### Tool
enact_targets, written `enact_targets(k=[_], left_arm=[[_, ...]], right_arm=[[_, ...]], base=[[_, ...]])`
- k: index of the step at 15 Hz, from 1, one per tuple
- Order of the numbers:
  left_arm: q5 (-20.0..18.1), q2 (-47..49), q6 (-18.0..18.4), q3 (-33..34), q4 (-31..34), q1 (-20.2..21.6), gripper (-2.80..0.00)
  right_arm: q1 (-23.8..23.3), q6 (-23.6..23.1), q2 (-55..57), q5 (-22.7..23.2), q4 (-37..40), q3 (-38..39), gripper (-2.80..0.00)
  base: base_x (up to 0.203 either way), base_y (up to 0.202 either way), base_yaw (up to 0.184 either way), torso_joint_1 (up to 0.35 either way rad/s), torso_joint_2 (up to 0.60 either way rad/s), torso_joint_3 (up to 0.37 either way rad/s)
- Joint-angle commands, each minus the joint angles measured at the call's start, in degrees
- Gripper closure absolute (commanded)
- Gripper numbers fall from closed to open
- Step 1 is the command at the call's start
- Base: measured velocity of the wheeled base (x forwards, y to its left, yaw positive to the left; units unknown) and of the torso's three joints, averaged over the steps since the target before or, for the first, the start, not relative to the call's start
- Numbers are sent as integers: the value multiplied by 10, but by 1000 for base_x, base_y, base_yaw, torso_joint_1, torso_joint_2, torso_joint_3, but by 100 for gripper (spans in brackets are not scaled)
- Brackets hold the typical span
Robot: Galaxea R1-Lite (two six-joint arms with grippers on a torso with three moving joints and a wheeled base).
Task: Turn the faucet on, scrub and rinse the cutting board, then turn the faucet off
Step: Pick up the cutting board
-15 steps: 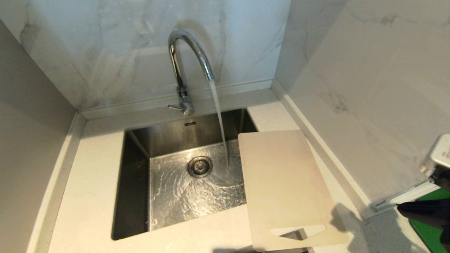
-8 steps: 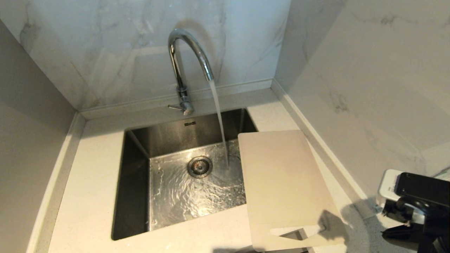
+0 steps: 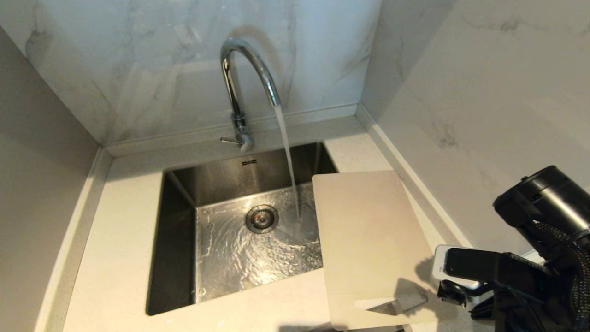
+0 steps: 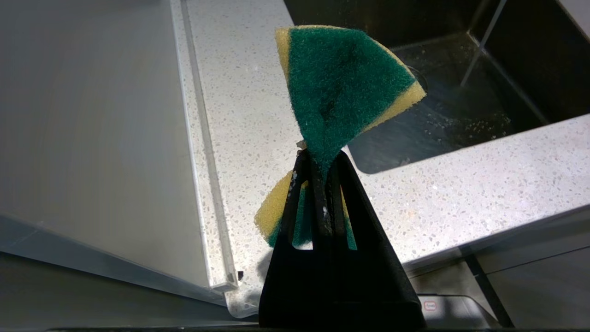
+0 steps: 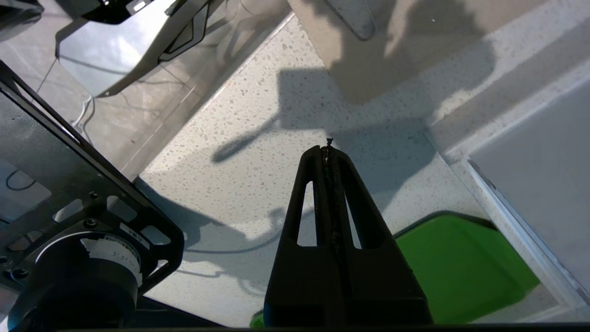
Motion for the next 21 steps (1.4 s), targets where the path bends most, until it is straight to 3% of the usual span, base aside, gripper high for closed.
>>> enact_targets(k=[1,4,8,11,15,21], left_arm=[[0,0,0,0,0,0,0],[1,0,0,0,0,0,0],[0,0,0,0,0,0,0],[0,0,0,0,0,0,0],[1,0,0,0,0,0,0],[0,0,1,0,0,0,0]], right_arm=[[14,-4,27,-3,-2,1,-280],[37,-16,54,-28,-32,1,-280],[60,-39,87,-29,-50,3,-280],[60,-99,97,-31,-54,5,-280],[60,-172,106,-41,-119,26,-280],[57,-250,131,-44,-276,128,-280]], base=[[0,0,0,0,0,0],[0,0,0,0,0,0],[0,0,0,0,0,0],[0,0,0,0,0,0],[0,0,0,0,0,0],[0,0,0,0,0,0]])
